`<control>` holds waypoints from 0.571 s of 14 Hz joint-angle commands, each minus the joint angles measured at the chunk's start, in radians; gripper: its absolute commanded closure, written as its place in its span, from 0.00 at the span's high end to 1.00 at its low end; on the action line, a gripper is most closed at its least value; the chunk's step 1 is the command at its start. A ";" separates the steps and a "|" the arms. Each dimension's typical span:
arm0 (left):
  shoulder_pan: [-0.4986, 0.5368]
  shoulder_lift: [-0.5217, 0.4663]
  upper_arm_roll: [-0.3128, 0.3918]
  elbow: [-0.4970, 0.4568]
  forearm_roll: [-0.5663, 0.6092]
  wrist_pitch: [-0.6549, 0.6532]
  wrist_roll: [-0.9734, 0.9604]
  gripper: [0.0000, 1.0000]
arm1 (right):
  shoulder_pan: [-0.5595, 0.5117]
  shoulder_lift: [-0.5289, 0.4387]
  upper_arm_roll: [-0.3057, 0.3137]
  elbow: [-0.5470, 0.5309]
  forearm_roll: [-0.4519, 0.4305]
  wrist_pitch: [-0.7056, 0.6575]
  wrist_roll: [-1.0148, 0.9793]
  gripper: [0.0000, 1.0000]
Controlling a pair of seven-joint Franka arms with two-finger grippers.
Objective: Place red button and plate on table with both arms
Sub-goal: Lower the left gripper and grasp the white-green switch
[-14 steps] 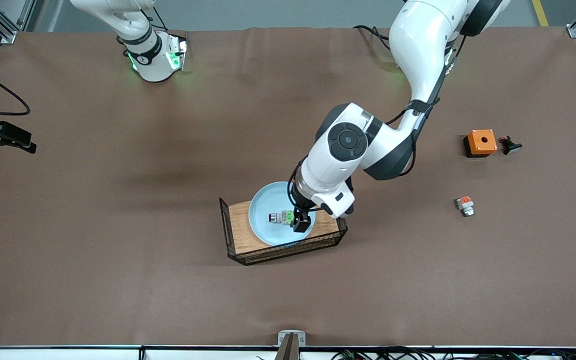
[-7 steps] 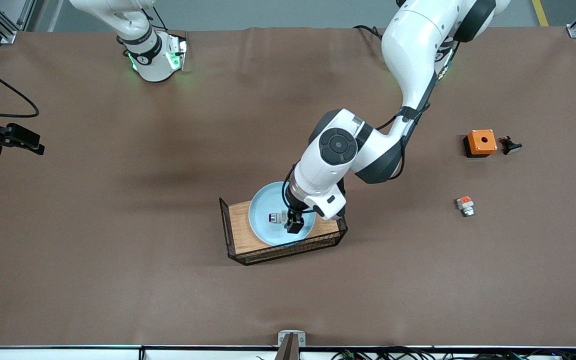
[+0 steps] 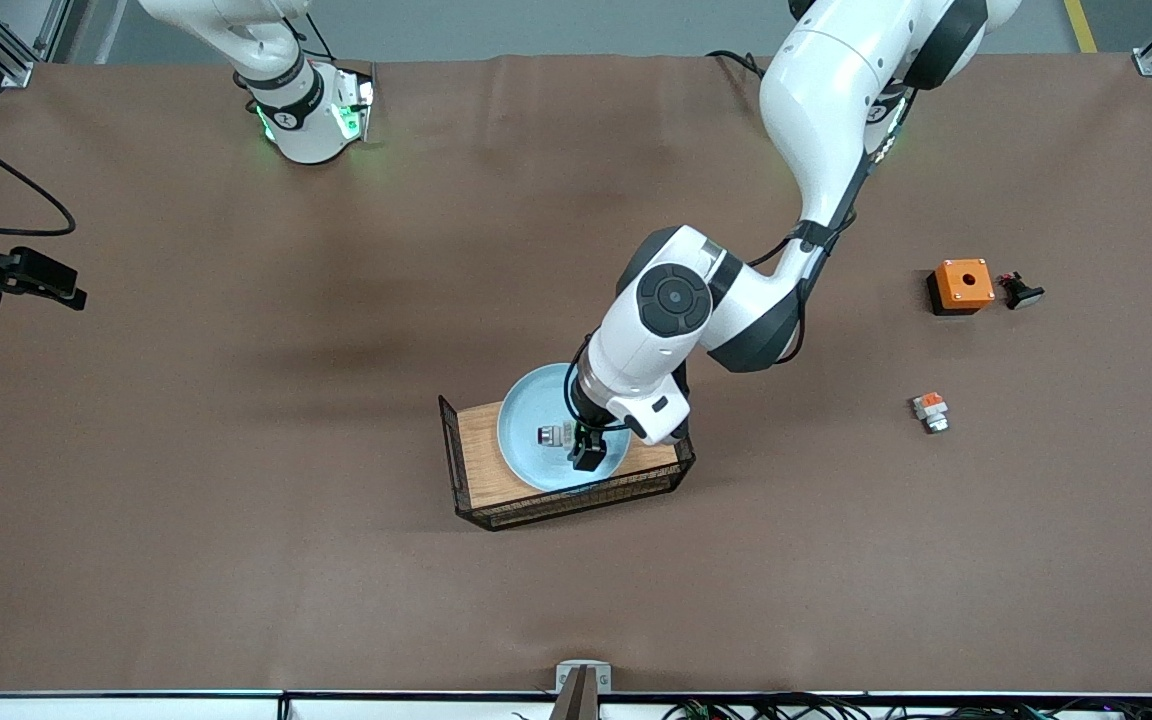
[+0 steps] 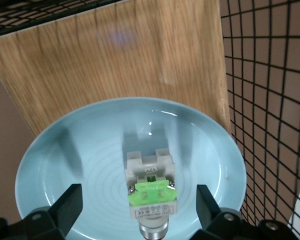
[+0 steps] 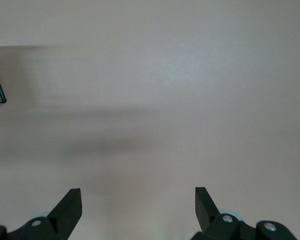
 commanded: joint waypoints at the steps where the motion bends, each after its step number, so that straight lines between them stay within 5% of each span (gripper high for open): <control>1: -0.013 0.025 0.015 0.036 -0.019 0.013 0.020 0.99 | -0.001 0.048 0.003 0.033 -0.010 -0.005 0.003 1.00; 8: -0.012 0.032 0.018 0.036 -0.019 0.026 0.029 0.93 | -0.001 0.049 0.003 0.034 -0.007 -0.019 0.006 1.00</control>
